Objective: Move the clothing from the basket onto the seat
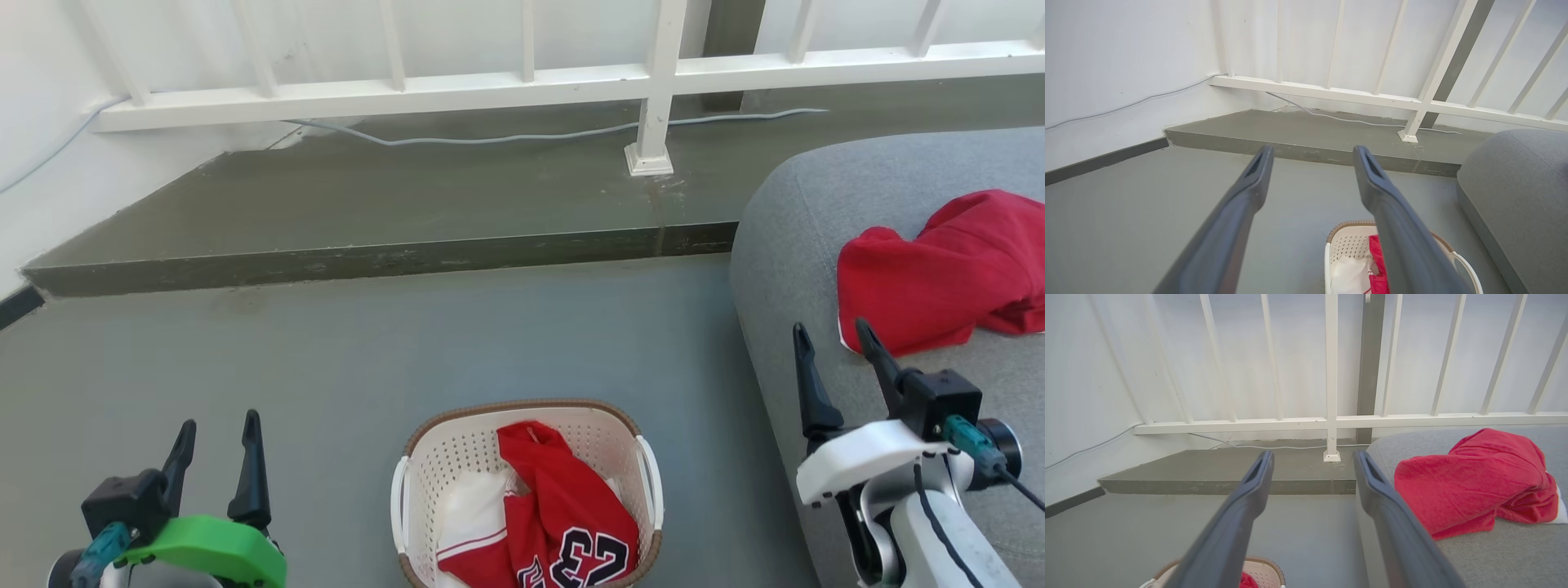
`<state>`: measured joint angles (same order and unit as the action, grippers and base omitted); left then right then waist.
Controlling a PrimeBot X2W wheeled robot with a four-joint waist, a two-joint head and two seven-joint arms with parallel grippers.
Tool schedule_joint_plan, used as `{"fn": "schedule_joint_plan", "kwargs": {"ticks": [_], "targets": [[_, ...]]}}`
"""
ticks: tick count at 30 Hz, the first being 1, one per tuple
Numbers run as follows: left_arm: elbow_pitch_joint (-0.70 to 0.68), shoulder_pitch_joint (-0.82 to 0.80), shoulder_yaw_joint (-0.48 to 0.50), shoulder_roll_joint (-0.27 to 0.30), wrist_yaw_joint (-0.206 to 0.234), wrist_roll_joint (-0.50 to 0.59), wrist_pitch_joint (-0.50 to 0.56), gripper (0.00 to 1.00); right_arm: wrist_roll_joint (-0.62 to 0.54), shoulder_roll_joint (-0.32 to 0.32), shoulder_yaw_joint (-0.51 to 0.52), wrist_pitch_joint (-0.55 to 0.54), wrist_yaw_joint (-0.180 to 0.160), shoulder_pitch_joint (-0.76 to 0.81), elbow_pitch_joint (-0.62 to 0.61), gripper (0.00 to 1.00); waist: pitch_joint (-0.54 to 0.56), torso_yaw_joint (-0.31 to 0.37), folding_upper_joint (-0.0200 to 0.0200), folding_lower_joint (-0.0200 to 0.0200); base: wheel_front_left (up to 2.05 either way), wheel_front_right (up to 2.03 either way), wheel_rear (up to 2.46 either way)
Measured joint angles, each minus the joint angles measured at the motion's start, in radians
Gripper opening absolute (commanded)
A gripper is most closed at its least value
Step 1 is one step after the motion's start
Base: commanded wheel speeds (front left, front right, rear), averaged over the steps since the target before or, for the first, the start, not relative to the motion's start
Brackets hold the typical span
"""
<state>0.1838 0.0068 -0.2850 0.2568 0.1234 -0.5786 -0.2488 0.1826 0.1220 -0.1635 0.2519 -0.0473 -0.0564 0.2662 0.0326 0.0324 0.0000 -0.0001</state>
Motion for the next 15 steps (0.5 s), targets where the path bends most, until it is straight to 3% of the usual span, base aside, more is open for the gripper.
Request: {"fn": "schedule_joint_plan", "kwargs": {"ticks": [15], "targets": [[-0.065,0.076,0.034,-0.016,0.0,0.047,0.0,1.0,0.001,-0.005,0.004,0.0,-0.016,0.068,-0.08,1.0,0.004,0.007,0.0,0.0,0.0,0.0,0.0]]}}
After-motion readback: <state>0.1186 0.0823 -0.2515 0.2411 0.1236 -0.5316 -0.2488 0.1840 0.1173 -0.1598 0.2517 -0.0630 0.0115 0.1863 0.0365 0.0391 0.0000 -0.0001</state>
